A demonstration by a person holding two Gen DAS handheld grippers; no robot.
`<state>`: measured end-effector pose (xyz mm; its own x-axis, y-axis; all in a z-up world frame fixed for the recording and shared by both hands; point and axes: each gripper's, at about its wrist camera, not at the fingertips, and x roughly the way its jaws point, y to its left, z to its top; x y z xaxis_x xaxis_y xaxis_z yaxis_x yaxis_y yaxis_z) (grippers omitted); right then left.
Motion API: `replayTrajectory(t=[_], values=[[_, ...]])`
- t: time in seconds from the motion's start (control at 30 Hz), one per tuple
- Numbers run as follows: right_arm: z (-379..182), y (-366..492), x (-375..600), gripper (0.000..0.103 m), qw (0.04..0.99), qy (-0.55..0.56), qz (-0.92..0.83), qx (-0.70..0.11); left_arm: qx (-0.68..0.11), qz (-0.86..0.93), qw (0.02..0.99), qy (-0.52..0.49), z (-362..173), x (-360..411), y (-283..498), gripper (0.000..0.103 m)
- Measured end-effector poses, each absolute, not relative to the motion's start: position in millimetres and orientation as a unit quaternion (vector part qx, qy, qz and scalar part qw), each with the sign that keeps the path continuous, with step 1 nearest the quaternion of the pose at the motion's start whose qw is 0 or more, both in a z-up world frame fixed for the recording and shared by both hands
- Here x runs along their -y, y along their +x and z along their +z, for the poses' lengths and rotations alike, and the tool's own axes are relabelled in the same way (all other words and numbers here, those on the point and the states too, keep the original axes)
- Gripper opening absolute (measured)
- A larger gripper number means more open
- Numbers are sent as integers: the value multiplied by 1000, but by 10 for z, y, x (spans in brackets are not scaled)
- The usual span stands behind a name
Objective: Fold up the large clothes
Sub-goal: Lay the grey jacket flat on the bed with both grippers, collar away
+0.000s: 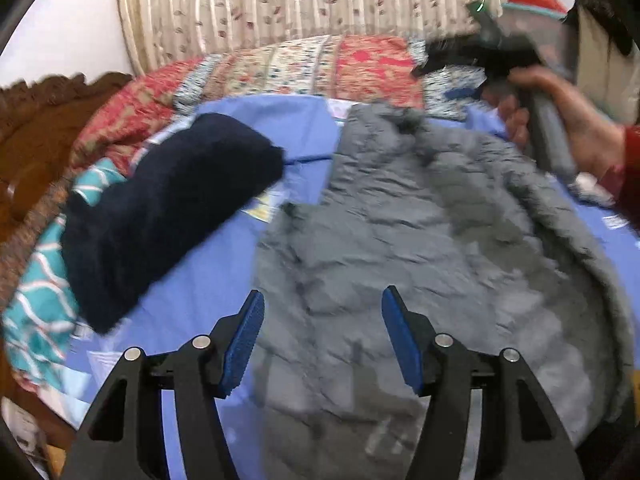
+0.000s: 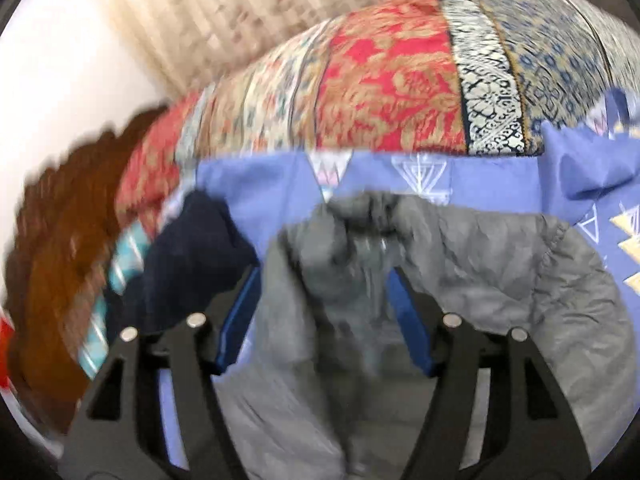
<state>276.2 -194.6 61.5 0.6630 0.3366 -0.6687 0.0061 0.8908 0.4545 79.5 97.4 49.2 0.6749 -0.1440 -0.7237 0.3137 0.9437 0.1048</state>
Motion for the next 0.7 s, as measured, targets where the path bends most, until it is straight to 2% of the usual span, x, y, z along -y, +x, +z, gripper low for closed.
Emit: replayTrajectory(t=[0.1,0.2,0.43,0.57,0.7], values=[[218,2561,1795,63,871,178,109,-444,-385,-189,899,92,440,-812,595,80],[-154,2375,1740,63,847,207,125,-473,-400,-270,873,76,312,-486,398,80],[-542,1940,1883,63,806,293,148,-493,-449,-355,803,165,-268,262,8,80],[-608,1741,1928,64,795,295,160,-505,-440,-282,834,176,-388,106,195,80],[-615,1585,1995,63,796,291,158,-506,-413,-126,885,175,-308,-536,697,80]])
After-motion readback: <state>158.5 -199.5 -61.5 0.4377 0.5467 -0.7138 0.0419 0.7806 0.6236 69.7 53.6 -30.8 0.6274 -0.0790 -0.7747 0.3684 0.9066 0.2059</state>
